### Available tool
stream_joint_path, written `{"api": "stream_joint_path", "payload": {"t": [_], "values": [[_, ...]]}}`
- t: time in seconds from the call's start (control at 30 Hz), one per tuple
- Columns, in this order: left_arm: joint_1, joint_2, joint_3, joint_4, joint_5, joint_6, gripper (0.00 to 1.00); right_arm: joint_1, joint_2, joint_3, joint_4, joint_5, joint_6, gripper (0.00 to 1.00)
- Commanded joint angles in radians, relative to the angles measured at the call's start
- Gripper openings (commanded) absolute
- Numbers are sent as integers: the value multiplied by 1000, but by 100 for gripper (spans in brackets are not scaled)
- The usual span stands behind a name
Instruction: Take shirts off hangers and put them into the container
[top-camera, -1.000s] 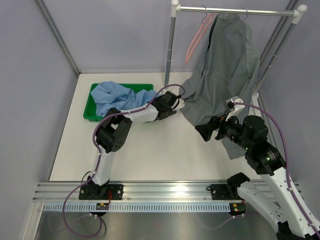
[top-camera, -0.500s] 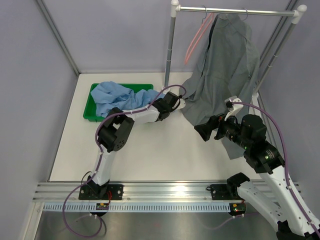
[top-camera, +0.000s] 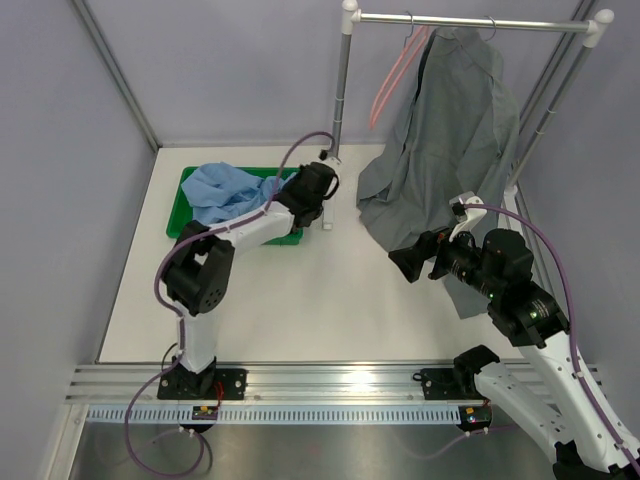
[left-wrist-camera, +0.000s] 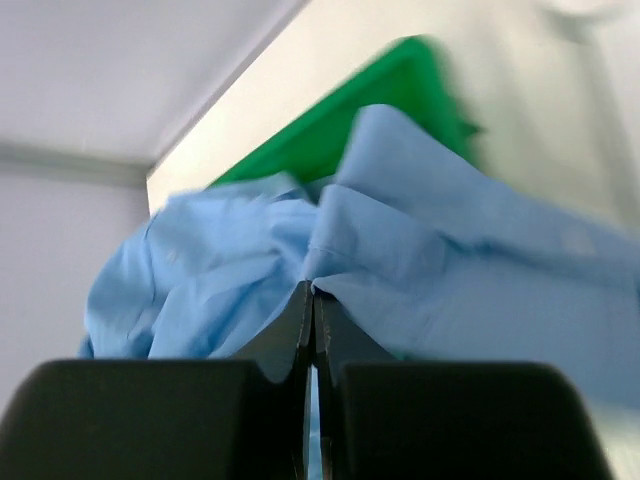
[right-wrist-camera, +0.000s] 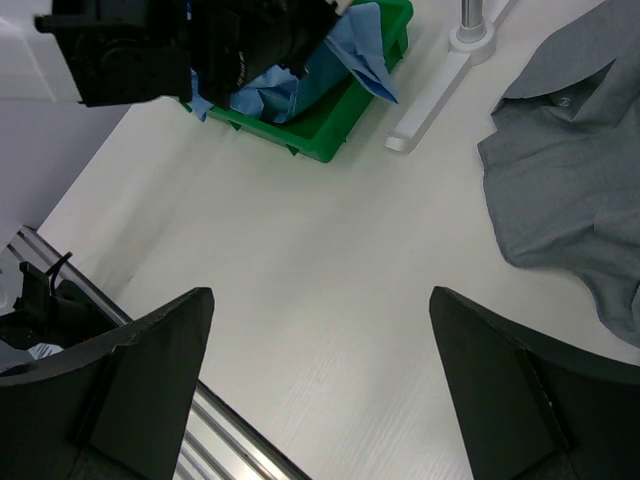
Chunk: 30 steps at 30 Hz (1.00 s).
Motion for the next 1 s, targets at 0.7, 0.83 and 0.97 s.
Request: {"api": "stream_joint_path", "payload": {"t": [0.7,0.83,0.97], "values": [[207,40,22,-255,-103,-553,16,-2,-3,3,13,-27,8,99],[187,97,77,-285,-92,-542,22,-2,-11,0,12,-25,8,100],[164,92,88,-296,-73,-539,41,-2,-4,3,9,-25,8,99]]}}
